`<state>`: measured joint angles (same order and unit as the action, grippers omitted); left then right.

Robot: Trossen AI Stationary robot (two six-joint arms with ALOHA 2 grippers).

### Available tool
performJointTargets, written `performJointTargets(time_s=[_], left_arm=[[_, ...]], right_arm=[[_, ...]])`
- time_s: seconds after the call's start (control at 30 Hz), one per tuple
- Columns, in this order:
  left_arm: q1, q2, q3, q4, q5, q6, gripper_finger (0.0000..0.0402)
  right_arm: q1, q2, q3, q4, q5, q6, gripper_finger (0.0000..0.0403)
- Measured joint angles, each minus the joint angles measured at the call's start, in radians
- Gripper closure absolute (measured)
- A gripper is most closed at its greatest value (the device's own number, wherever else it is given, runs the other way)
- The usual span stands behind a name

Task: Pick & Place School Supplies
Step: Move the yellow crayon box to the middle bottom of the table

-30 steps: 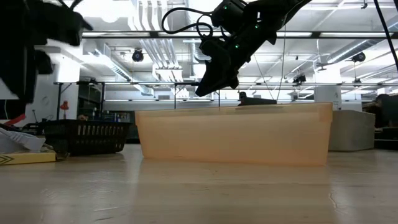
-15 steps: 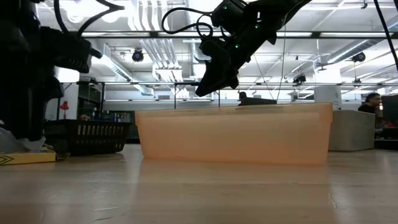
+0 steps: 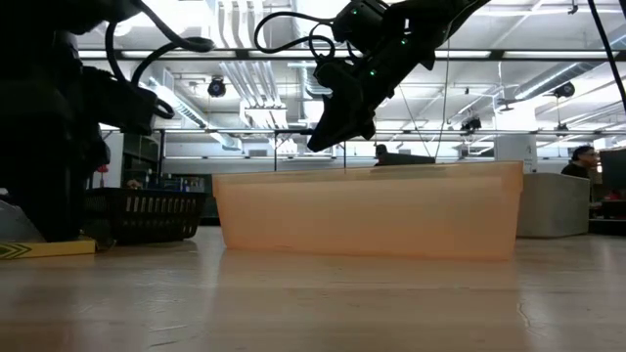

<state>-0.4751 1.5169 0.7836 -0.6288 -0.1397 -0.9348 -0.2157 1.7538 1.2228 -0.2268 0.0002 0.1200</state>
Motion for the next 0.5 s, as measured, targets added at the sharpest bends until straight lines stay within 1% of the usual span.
performJointTargets(time_s=[0.13, 0.33, 0.5], left_arm=[[0.001, 0.000, -0.003, 0.029, 0.034, -0.001, 0.0220], [-0.001, 0.003, -0.003, 0.168, 0.174, 0.025, 0.0220], [-0.002, 0.005, -0.005, 0.244, 0.247, 0.042, 0.0220]], right_arm=[[0.000, 0.000, 0.000, 0.000, 0.000, 0.000, 0.0319], [0.000, 0.000, 0.000, 0.000, 0.000, 0.000, 0.0325], [0.000, 0.000, 0.000, 0.000, 0.000, 0.000, 0.0333]])
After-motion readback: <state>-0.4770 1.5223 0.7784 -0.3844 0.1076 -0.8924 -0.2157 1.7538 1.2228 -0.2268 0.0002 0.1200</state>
